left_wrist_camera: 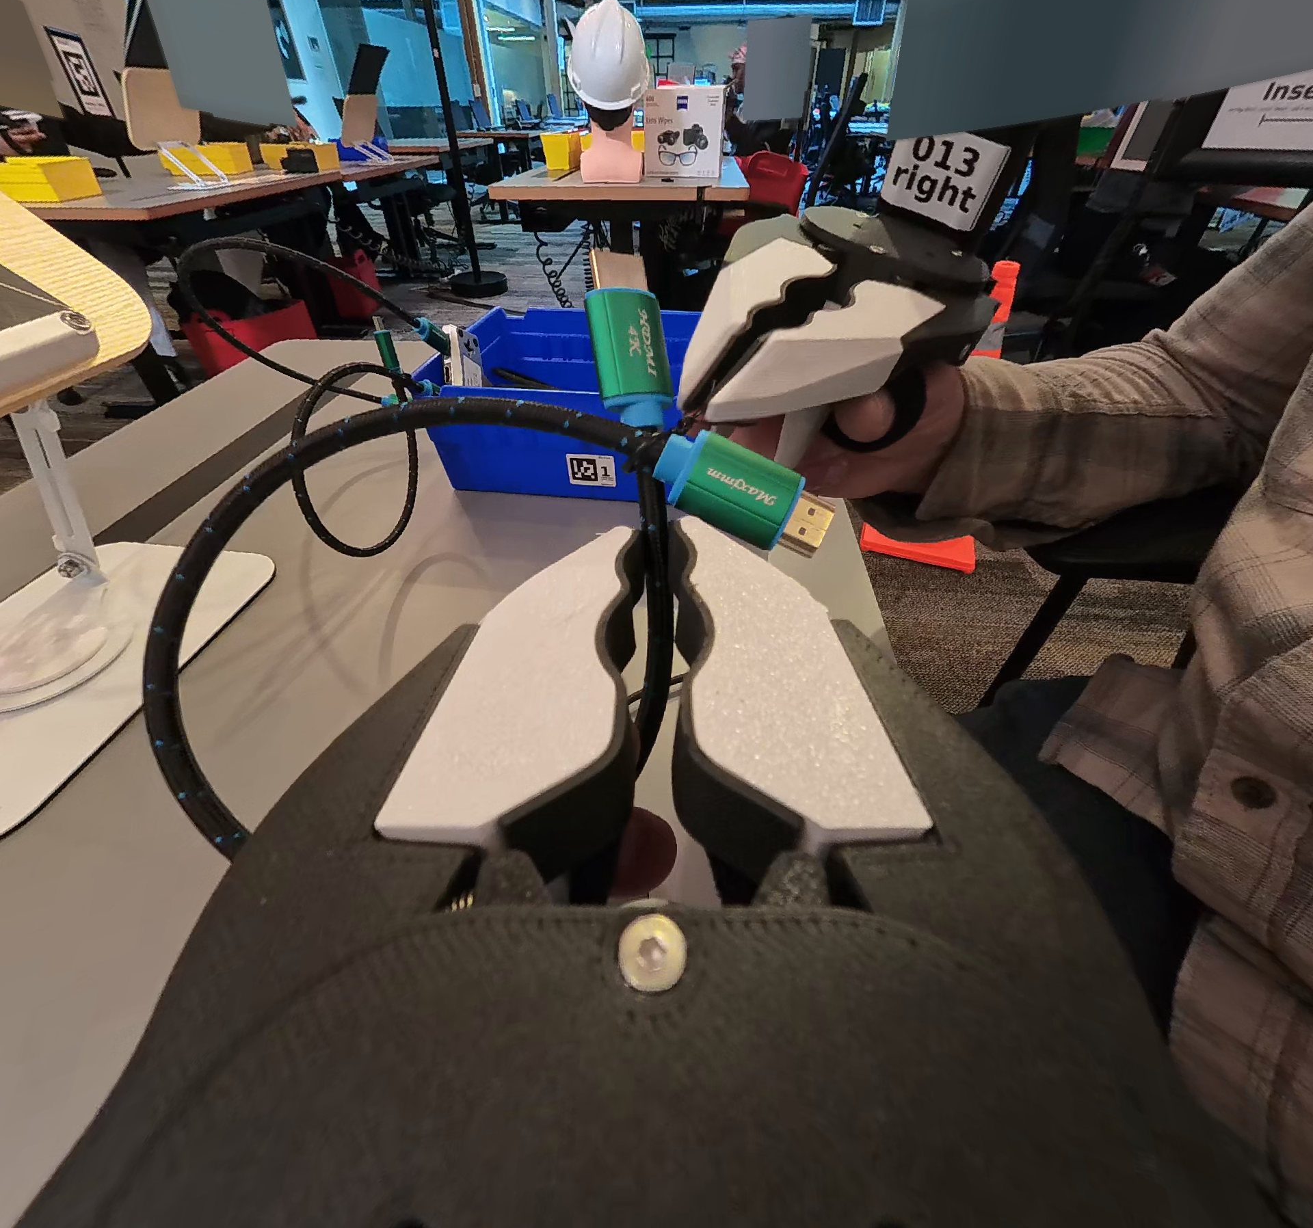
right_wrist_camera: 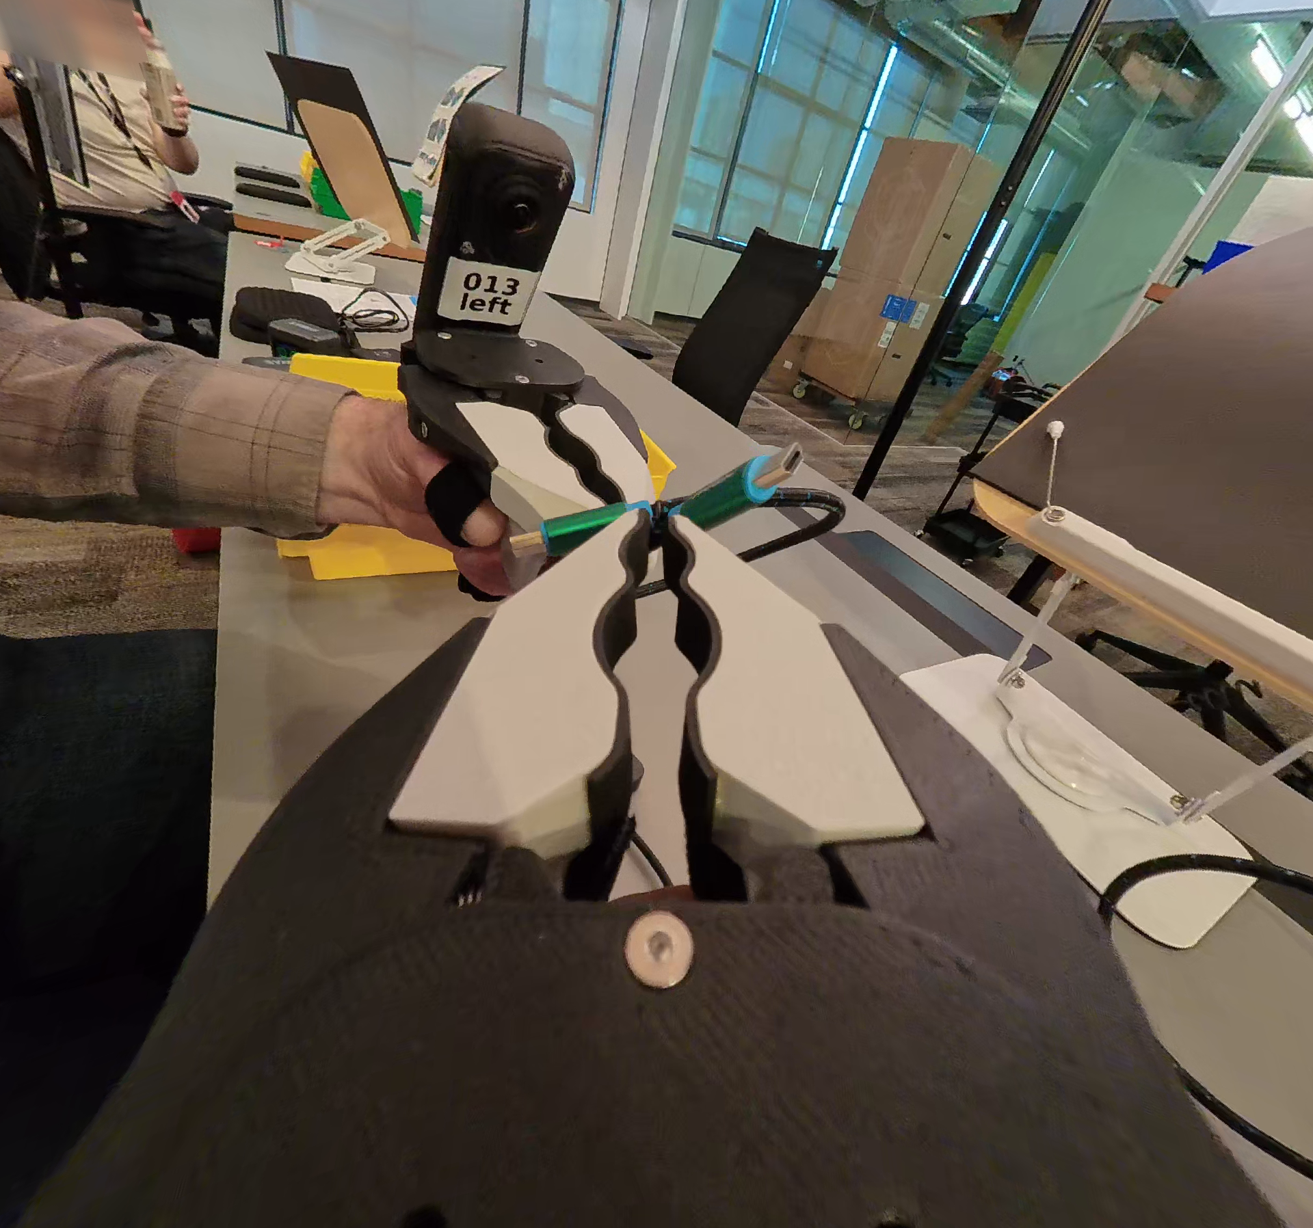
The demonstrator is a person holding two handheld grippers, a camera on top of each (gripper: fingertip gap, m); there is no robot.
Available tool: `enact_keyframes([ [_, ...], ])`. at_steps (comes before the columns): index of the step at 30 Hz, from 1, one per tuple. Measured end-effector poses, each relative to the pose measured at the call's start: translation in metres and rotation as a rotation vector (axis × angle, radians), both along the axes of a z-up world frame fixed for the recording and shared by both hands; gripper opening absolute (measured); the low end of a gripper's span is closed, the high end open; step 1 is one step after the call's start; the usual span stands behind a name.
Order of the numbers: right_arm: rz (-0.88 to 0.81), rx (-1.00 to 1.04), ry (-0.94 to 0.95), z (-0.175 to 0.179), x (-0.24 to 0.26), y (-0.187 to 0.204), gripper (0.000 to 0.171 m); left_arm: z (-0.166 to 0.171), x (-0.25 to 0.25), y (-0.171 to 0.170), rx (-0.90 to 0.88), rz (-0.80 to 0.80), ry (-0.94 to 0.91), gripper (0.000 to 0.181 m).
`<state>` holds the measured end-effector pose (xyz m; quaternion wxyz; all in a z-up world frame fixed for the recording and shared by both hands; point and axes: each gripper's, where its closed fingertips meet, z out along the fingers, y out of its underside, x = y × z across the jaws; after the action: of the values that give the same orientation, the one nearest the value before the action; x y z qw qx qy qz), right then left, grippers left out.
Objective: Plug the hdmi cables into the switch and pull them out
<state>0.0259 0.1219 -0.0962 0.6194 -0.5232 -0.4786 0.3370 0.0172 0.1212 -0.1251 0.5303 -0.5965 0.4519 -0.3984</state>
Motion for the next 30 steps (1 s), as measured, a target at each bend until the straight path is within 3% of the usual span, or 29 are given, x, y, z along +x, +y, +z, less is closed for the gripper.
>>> enact_keyframes([
  [9, 0.015, -0.001, -0.004, -0.001, 0.001, -0.001, 0.000, 0.001, 0.000, 0.000, 0.000, 0.002, -0.008, 0.006],
  [30, 0.084, -0.287, 0.092, -0.010, 0.001, 0.009, 0.000, 0.009, 0.000, -0.005, -0.008, -0.030, -0.035, 0.005],
])
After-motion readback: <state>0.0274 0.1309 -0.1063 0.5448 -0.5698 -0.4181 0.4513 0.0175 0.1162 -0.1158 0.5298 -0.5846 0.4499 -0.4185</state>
